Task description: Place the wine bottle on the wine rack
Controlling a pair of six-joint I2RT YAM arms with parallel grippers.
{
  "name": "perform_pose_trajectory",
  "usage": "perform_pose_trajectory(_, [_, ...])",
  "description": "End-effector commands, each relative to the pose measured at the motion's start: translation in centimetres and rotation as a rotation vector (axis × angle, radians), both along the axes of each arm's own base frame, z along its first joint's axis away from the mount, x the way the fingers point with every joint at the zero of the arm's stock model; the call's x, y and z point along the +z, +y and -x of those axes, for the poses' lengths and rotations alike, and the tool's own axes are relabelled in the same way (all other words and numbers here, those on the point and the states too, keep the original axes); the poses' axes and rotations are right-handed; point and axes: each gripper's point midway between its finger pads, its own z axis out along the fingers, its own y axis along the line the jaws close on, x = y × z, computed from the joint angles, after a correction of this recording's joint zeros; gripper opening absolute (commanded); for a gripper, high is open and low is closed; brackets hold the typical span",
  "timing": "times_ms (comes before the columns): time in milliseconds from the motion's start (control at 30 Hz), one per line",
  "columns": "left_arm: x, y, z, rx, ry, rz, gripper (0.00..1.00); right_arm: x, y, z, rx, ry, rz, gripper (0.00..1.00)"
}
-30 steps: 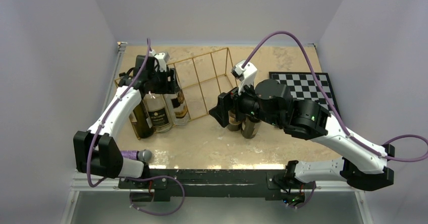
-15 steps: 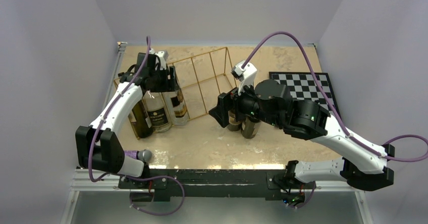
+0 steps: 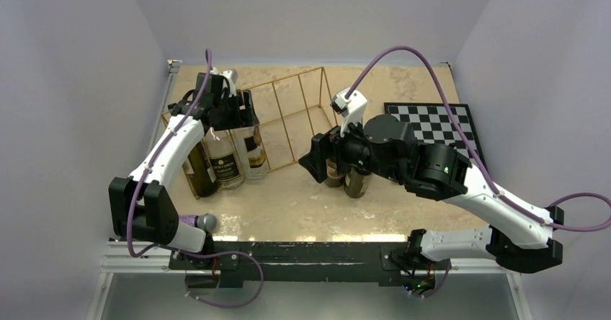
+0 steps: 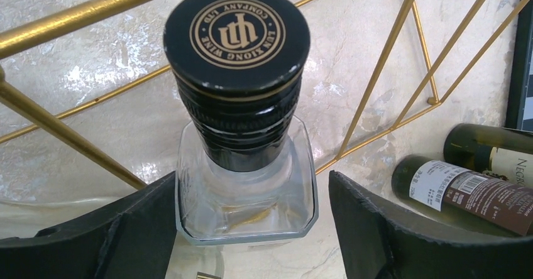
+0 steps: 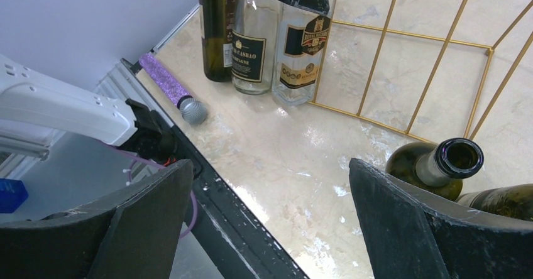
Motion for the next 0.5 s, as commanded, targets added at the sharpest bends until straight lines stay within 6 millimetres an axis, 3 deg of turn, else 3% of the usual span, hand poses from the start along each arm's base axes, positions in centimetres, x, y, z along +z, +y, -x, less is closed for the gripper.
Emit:
perform_pose_trajectory(0, [0.6,2.3,-0.3,0.091,0.001,-0.063,0.9,1.7,-0.5,-0.1,-0.026,-0.023,-0.064,0.99])
perform_pose_trajectory(467, [6.1,3.8,0.2,0.201,-0.102,-0.072,0.9,1.8,-0.9,-0.1,-0.033,-0.03,-0.063,0.99])
